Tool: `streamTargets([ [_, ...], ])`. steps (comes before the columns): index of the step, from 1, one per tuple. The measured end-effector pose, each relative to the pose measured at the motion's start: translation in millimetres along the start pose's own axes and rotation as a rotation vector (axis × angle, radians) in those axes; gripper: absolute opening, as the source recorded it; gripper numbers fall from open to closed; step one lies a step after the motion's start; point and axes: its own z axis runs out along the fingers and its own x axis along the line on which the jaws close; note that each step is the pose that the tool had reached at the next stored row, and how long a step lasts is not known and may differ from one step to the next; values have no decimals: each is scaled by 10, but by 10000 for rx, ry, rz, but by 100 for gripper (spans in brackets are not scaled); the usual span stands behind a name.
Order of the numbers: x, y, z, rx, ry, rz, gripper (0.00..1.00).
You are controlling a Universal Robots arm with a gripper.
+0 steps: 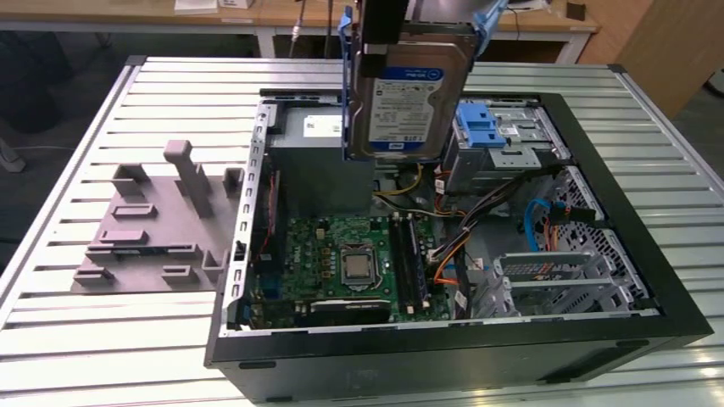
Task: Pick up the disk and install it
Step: 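Pick up the disk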
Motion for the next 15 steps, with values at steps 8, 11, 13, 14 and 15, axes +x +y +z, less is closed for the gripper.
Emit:
streamTargets([
  [8,71,-119,-3,-1,-1,1,36],
  [11,131,-128,-3,-1,-2,4,36],
  [13,161,-140,-3,0,-2,4,36],
  [14,169,-150,-2,-1,-1,5,36],
  [15,173,-164,-1,-1,-2,5,36],
])
